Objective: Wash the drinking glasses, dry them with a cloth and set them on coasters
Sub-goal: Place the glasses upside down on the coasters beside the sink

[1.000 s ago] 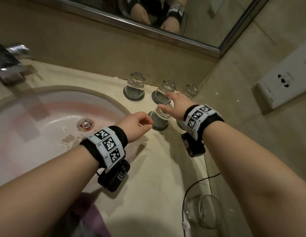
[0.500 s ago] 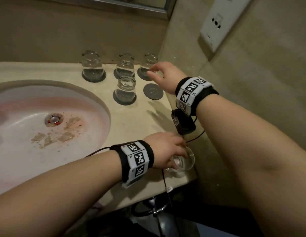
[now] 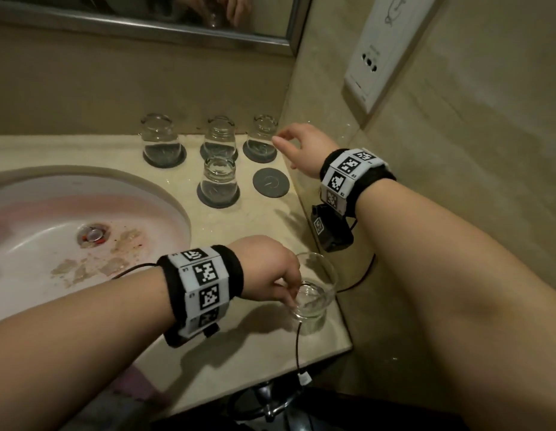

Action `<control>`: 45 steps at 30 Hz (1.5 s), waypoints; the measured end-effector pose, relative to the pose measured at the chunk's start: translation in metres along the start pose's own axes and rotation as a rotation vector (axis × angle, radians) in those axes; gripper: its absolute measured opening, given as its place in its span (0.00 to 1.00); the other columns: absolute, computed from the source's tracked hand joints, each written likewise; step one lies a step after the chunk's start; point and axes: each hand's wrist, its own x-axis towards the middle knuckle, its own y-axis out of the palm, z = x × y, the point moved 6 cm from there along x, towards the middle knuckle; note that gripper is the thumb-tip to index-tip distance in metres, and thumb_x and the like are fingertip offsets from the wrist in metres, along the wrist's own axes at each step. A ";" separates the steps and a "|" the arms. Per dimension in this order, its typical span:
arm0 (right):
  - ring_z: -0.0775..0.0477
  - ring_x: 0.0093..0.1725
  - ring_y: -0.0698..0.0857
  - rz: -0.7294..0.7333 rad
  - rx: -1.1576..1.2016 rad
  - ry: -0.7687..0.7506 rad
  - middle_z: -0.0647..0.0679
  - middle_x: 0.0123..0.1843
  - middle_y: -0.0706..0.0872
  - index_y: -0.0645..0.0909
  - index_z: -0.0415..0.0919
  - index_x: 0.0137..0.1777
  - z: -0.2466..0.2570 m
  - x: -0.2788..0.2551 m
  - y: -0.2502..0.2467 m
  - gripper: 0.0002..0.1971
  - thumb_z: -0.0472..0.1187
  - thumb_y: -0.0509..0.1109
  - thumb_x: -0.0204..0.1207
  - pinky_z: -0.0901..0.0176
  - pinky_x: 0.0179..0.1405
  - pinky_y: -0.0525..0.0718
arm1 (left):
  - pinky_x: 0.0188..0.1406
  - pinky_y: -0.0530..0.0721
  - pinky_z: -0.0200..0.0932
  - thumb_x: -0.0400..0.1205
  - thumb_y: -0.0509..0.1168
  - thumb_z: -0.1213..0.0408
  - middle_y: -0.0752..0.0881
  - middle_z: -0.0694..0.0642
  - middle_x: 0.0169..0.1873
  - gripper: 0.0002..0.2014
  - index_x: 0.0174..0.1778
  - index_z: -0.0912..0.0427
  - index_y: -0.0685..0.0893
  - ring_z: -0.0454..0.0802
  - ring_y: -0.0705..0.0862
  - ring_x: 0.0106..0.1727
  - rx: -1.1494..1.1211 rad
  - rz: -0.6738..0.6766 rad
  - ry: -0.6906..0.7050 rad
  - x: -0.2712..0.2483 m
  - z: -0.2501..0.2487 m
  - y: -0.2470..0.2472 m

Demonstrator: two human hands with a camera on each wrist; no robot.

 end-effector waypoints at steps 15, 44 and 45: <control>0.55 0.35 0.86 0.328 0.305 0.022 0.52 0.58 0.79 0.68 0.47 0.74 0.056 -0.004 0.014 0.28 0.62 0.47 0.82 0.55 0.45 0.88 | 0.48 0.85 0.39 0.78 0.68 0.65 0.87 0.55 0.36 0.06 0.36 0.60 0.84 0.48 0.85 0.38 -1.414 -1.031 -0.545 -0.097 0.115 -0.064; 0.40 0.72 0.74 0.231 -0.263 0.269 0.42 0.79 0.65 0.60 0.56 0.80 -0.028 0.078 0.047 0.37 0.47 0.73 0.73 0.50 0.69 0.75 | 0.45 0.77 0.39 0.80 0.66 0.59 0.81 0.53 0.58 0.03 0.48 0.49 0.82 0.47 0.83 0.55 -0.663 -0.904 -0.691 -0.077 0.175 -0.101; 0.40 0.71 0.75 0.229 -0.259 0.273 0.43 0.79 0.66 0.61 0.56 0.80 -0.030 0.081 0.049 0.37 0.47 0.73 0.73 0.51 0.68 0.76 | 0.44 0.76 0.39 0.80 0.66 0.59 0.82 0.53 0.58 0.03 0.48 0.49 0.83 0.47 0.83 0.55 -0.664 -0.901 -0.695 -0.077 0.176 -0.100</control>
